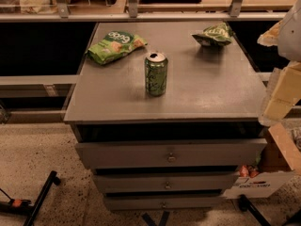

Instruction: Move green jalapeno chip bag near green can

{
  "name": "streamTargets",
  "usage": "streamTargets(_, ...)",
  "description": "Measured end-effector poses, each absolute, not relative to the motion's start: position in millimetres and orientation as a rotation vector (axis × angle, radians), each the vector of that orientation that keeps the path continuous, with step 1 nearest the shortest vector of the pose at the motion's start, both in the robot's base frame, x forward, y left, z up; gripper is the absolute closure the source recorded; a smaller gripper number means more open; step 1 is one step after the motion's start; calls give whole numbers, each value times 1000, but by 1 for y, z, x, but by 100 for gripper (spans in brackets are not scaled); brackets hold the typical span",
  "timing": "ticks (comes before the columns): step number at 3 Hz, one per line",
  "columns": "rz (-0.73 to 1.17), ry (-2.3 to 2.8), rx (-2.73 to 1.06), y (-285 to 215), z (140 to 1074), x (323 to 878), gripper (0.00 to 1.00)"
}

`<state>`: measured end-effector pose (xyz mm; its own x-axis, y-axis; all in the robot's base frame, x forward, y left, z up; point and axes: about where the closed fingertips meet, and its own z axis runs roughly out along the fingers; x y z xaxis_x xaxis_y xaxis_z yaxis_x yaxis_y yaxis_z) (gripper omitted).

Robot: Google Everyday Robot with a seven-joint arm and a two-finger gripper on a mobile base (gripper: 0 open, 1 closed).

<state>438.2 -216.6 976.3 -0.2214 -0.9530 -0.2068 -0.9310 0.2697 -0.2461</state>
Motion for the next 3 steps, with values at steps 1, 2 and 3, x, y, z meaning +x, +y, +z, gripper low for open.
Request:
streamTargets(1,-99,2231,-1724,-217,976,438,0)
streamTargets(2,-215,2204,-1721,-217,974,452,0)
streamTargets(3,-386,2123,-1729,-220,965,495,0)
